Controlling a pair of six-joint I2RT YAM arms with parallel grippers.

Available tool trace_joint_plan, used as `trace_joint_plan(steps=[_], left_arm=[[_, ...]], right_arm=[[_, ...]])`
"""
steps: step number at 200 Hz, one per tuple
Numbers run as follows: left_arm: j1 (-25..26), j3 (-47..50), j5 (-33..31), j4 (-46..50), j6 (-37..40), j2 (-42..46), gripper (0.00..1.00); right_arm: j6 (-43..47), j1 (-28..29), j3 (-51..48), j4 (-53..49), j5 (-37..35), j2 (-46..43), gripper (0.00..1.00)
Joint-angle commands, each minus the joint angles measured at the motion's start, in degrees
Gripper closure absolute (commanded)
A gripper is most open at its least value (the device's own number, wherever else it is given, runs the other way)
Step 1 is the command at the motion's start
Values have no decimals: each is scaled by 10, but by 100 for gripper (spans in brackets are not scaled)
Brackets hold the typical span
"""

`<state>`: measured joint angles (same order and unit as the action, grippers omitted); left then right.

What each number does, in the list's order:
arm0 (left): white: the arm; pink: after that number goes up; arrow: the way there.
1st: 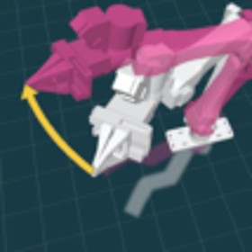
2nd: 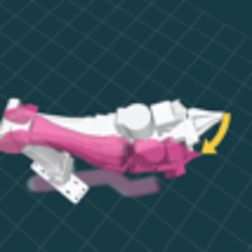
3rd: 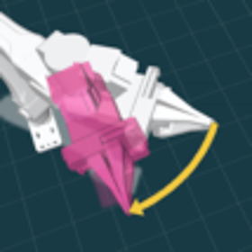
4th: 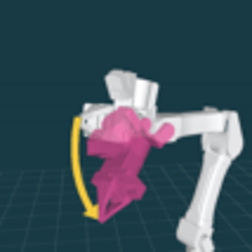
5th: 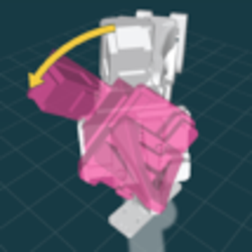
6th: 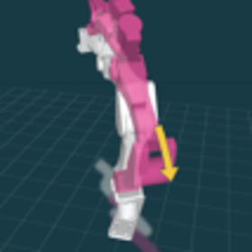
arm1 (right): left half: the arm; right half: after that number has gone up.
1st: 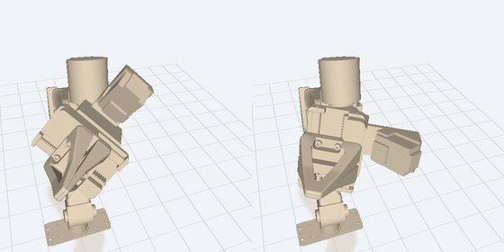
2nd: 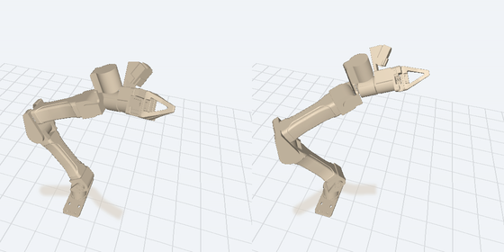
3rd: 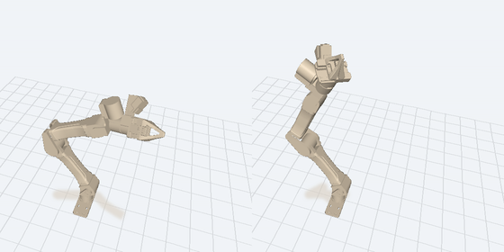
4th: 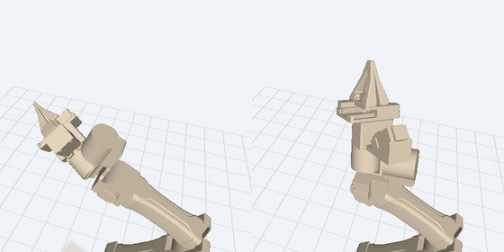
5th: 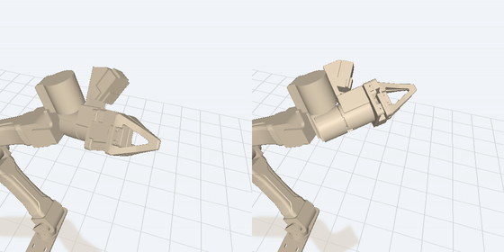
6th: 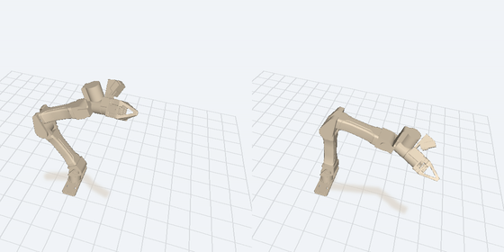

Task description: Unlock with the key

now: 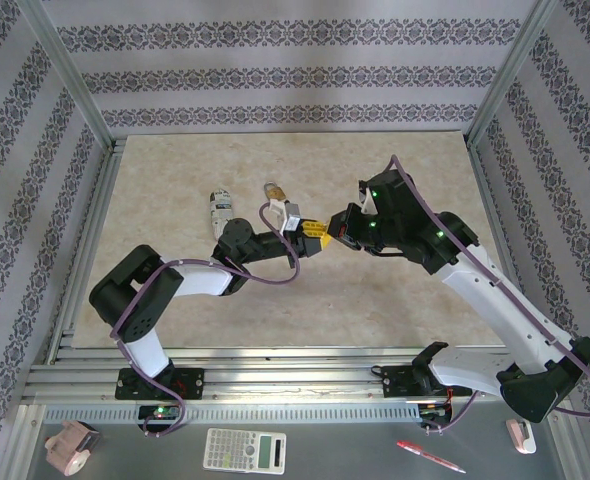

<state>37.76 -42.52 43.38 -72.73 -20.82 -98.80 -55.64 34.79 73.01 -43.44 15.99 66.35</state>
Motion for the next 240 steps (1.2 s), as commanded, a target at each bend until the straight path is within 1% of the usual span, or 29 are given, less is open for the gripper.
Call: trace_joint_plan(steps=[1, 42, 98, 109, 120, 125, 138, 151, 179, 196, 221, 240], left_arm=[[-5, -4, 12, 20, 27, 5, 90], [-5, 3, -6, 27, 40, 13, 100], [-3, 14, -51, 41, 76, 37, 100], [-3, 15, -66, 55, 90, 47, 100], [-3, 18, -84, 69, 108, 56, 100], [-2, 20, -93, 78, 118, 62, 100], [-1, 22, -125, 108, 151, 77, 100], [3, 23, -158, 145, 200, 93, 100], [17, 21, -222, 226, 311, 120, 100], [26, 22, -257, 255, 369, 131, 100], [35, 25, -289, 281, 421, 143, 100], [36, 29, -297, 287, 435, 149, 100]], right_arm=[[-10, 6, -12, 11, 5, -13, 100], [-7, 5, -12, 10, 7, -15, 100], [-6, 5, -17, 17, 8, -15, 100], [-6, 5, -19, 19, 6, -17, 89], [-8, 4, -20, 20, 1, -20, 71], [-9, 3, -20, 20, -1, -22, 65], [-14, 2, -22, 22, -3, -26, 58], [-21, 1, -26, 31, -1, -32, 50], [-37, -1, -40, 52, -2, -47, 42], [-51, -6, -57, 74, 5, -56, 40], [-70, -12, -79, 110, 21, -61, 39], [-68, -12, -83, 121, 24, -60, 39]])
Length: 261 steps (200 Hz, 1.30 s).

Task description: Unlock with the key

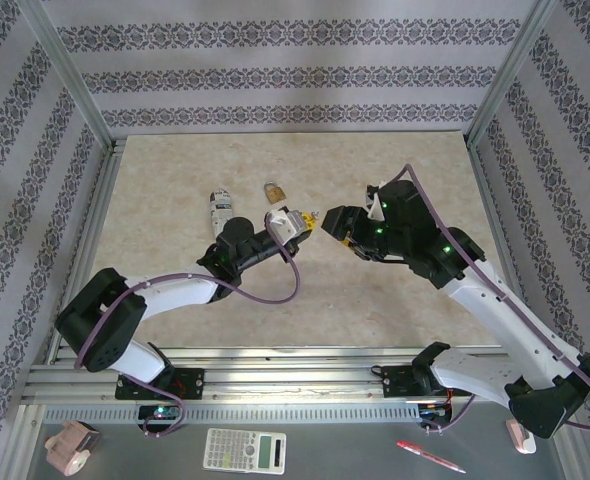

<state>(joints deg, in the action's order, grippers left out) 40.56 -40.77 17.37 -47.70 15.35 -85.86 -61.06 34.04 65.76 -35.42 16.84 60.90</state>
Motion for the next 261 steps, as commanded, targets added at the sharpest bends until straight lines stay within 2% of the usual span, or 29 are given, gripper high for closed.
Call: trace_joint_plan(steps=[1, 29, 49, 79, 124, 170, 196, 215, 261], left_arm=[[8, 11, -36, 38, 74, 20, 100], [7, 10, 15, 74, 59, 33, 100], [4, -17, 92, 173, 50, 47, 100], [-3, -39, 150, 272, 40, 69, 100], [-15, -151, 199, 553, 71, 78, 100], [-28, -195, 215, 721, 108, 112, 100], [-34, -211, 217, 777, 124, 121, 100], [-36, -217, 216, 793, 132, 121, 100], [-37, -239, 209, 822, 150, 106, 100]], right_arm=[[-13, -5, -11, 41, 16, -6, 39], [12, -10, -23, 40, 20, -1, 40], [85, -11, -25, 52, 29, -4, 46], [202, -26, -33, 35, 22, -27, 48], [371, -29, -55, 39, 64, -33, 48], [476, -15, -178, 236, 99, -82, 47], [525, -13, -194, 282, 150, -68, 48], [575, 1, -195, 290, 178, -55, 48], [625, 26, -208, 323, 227, -31, 46]])
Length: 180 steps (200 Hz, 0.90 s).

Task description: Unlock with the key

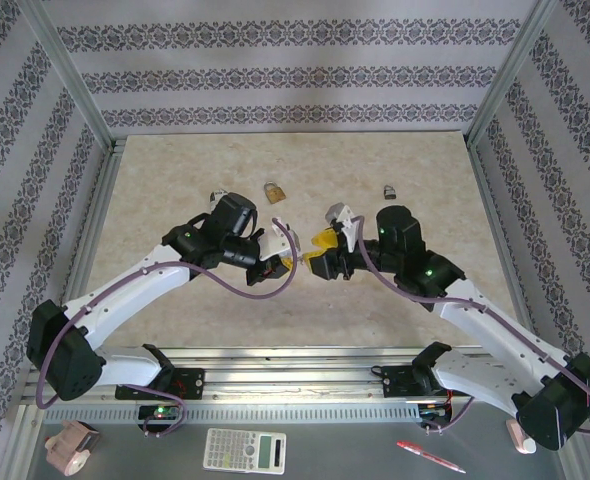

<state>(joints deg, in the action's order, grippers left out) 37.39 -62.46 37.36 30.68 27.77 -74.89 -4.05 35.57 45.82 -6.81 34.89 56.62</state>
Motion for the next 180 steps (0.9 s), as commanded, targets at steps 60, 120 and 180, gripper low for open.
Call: trace_joint_plan(steps=[60, 120, 180], left_arm=[[-5, -27, 19, 43, 29, -7, 100], [-5, -29, 30, 52, 30, -7, 100], [-6, -31, 36, 57, 30, -10, 100]], right_arm=[[61, 10, -17, 46, 47, 30, 56], [77, 10, -12, 41, 52, 47, 60], [83, 11, -8, 42, 72, 56, 71]])
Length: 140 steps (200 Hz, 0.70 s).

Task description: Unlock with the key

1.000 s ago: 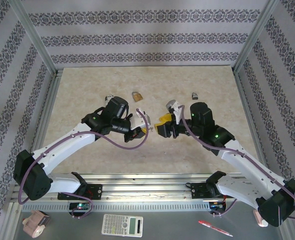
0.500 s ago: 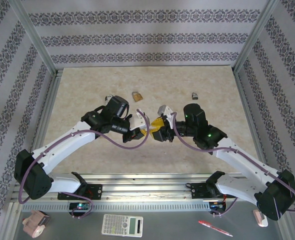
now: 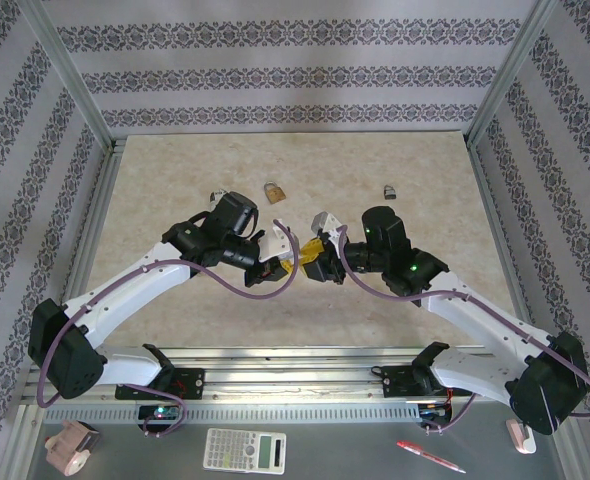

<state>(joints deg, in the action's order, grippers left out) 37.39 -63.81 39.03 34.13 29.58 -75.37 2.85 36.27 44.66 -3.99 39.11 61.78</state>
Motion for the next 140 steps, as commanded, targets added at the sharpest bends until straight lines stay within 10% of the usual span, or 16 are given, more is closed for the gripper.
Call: trace_joint_plan(steps=[1, 140], left_arm=[[-6, -17, 19, 23, 12, -5, 100], [-5, -34, 20, 42, 23, -19, 100]], right_arm=[[14, 4, 4, 13, 31, 4, 71], [25, 2, 9, -22, 61, -7, 100]])
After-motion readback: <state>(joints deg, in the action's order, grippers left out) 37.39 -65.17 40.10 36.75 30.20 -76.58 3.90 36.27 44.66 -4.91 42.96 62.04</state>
